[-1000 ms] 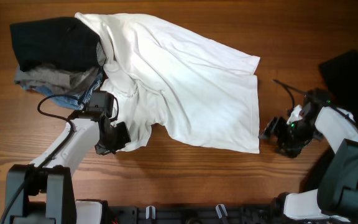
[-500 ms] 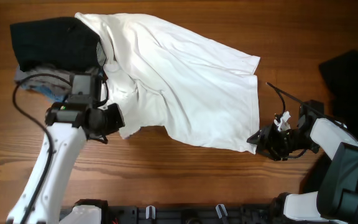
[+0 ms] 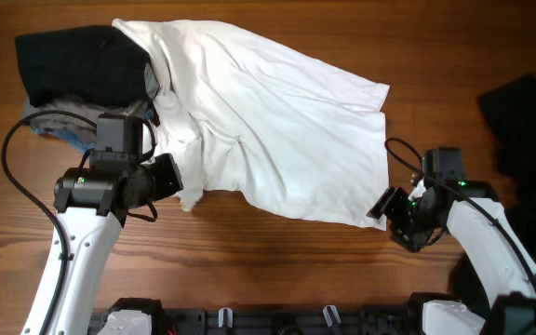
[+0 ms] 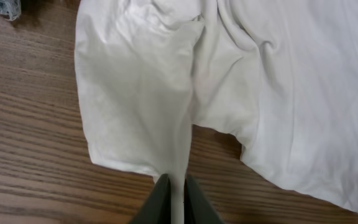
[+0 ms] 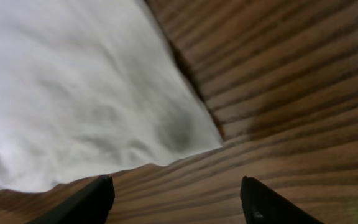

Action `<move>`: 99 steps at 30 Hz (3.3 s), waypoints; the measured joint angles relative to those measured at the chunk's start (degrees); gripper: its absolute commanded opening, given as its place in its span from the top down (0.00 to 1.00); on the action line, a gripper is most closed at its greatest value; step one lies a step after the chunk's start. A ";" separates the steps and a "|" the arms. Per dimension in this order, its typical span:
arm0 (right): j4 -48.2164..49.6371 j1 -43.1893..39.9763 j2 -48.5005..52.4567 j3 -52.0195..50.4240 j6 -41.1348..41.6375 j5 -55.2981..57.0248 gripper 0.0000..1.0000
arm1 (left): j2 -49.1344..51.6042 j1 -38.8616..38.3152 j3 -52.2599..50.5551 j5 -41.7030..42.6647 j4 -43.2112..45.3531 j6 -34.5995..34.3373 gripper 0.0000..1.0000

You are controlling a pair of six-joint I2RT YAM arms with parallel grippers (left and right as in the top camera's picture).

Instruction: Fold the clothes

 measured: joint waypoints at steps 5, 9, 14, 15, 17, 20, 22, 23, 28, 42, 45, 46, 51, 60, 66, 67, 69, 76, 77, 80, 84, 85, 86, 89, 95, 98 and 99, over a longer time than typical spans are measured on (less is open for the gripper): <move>4.79 0.00 3.48 -3.58 5.68 -1.31 0.41 | 0.00 0.00 0.00 0.00 0.02 0.00 0.87; 13.90 0.04 4.31 -3.69 7.63 -2.99 0.82 | 0.00 0.00 0.02 0.02 -0.15 0.04 0.59; 14.71 0.04 5.27 -3.87 7.04 -1.44 0.96 | 0.15 0.00 0.02 0.00 -2.21 -0.20 0.41; 14.67 0.04 5.27 -3.85 7.02 -1.46 0.96 | 0.44 0.00 0.02 0.00 -2.38 -0.31 0.38; 14.21 0.04 5.27 -3.74 5.73 -1.40 0.95 | 2.56 0.00 -0.11 0.00 -2.75 -2.10 0.31; 13.88 0.04 5.33 -3.37 3.10 -0.87 0.95 | 7.45 0.00 -2.73 0.00 0.11 -5.79 0.37; 13.86 0.04 5.38 -2.93 1.51 -0.44 0.95 | 12.04 0.00 -5.35 0.17 2.93 -7.76 0.37; 13.88 0.04 5.38 -2.75 0.92 -0.24 0.94 | 15.23 0.00 -6.29 0.28 4.66 -8.46 0.37; 13.84 0.04 5.42 -2.71 -0.59 -0.11 0.94 | 26.75 0.00 -7.08 1.97 7.37 -9.14 0.78; -19.06 -1.46 0.22 37.33 -5.75 10.16 0.96 | 13.64 10.78 25.94 -1.40 -21.88 -0.33 0.96; -30.03 -4.68 -0.70 60.04 -7.48 10.25 0.96 | 8.39 13.40 46.38 -2.21 -23.43 2.38 0.96; -32.96 -5.57 -0.96 68.24 -7.96 10.25 0.96 | 7.02 13.35 53.51 -2.27 -23.26 3.67 0.96; -42.71 -6.47 -2.58 101.98 -8.70 10.25 0.95 | 3.67 13.38 78.77 -7.72 -22.77 6.71 0.96; -41.97 -6.47 2.84 106.79 -8.72 9.33 0.96 | 8.70 13.40 86.64 -10.69 -20.96 10.23 0.96; -17.86 -6.62 26.58 105.44 -9.55 -0.59 0.96 | 35.69 12.85 85.79 10.60 6.01 10.99 0.96; -13.66 -6.99 29.53 104.96 -9.53 -3.15 0.96 | 39.28 12.59 85.22 13.05 9.81 10.40 0.96; -7.26 -9.27 31.08 104.19 -9.27 -8.46 0.96 | 44.00 12.11 83.76 17.99 20.46 7.28 0.96; -22.34 -26.21 20.20 106.92 -12.59 -18.51 0.96 | 27.50 8.22 88.13 18.32 -1.42 11.89 0.89; -29.62 -26.23 19.23 107.06 -14.45 -17.94 0.96 | 25.53 7.89 88.48 16.20 -9.66 13.42 0.86; -42.42 -23.43 20.06 104.15 -19.47 -11.56 0.95 | 25.57 5.57 87.12 12.26 -25.79 16.20 0.87; -43.58 -17.38 24.00 85.70 -23.80 -2.84 0.94 | 41.55 2.54 71.91 9.92 -32.44 17.33 0.92; -43.15 -16.17 24.28 81.09 -24.65 -1.18 0.94 | 44.52 2.16 68.76 9.60 -32.54 17.35 0.94; -43.28 -15.28 24.28 77.37 -25.05 -0.22 0.92 | 45.81 1.97 65.20 9.38 -32.74 17.51 0.94; -41.92 -13.11 24.33 67.34 -26.10 1.20 0.91 | 45.03 1.90 61.70 8.81 -35.89 17.70 0.80; -37.13 -12.76 24.26 56.43 -26.34 1.75 0.91 | 42.71 -2.03 54.80 7.50 -32.02 19.30 0.63; -36.48 -12.76 24.26 56.15 -26.34 2.60 0.91 | 42.32 -5.03 41.29 7.04 -22.99 19.17 0.61; -36.30 -12.76 24.26 56.04 -26.32 3.02 0.91 | 42.32 -5.22 35.47 6.71 -17.75 18.64 0.59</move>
